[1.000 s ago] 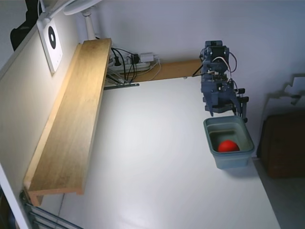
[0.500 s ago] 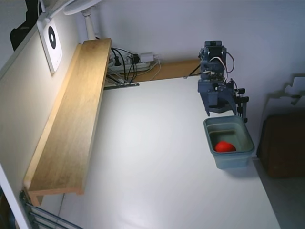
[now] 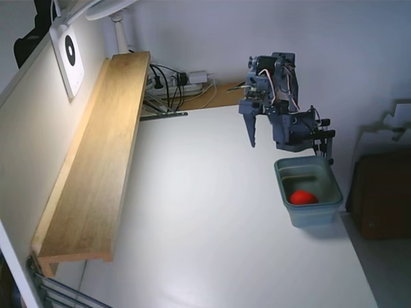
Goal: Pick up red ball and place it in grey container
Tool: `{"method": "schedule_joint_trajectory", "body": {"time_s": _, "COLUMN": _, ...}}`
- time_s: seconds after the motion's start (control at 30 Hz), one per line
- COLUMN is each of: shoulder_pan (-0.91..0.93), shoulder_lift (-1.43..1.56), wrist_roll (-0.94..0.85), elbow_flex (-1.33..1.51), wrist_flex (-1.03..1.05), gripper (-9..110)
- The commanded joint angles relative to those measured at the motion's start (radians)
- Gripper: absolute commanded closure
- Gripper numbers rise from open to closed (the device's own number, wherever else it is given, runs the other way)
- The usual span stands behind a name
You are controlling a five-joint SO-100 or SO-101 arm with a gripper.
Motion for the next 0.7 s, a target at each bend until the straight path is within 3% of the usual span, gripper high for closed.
{"method": "schedule_joint_trajectory", "body": {"time_s": 0.0, "shoulder_pan": 0.073, "shoulder_lift": 0.084, "wrist_roll": 0.003, "elbow_flex": 0.012, "wrist_flex": 0.017, "gripper": 74}}
{"method": "schedule_joint_trajectory", "body": {"time_s": 0.67, "shoulder_pan": 0.557, "shoulder_lift": 0.3, "wrist_roll": 0.003, "elbow_flex": 0.16, "wrist_flex": 0.064, "gripper": 87}}
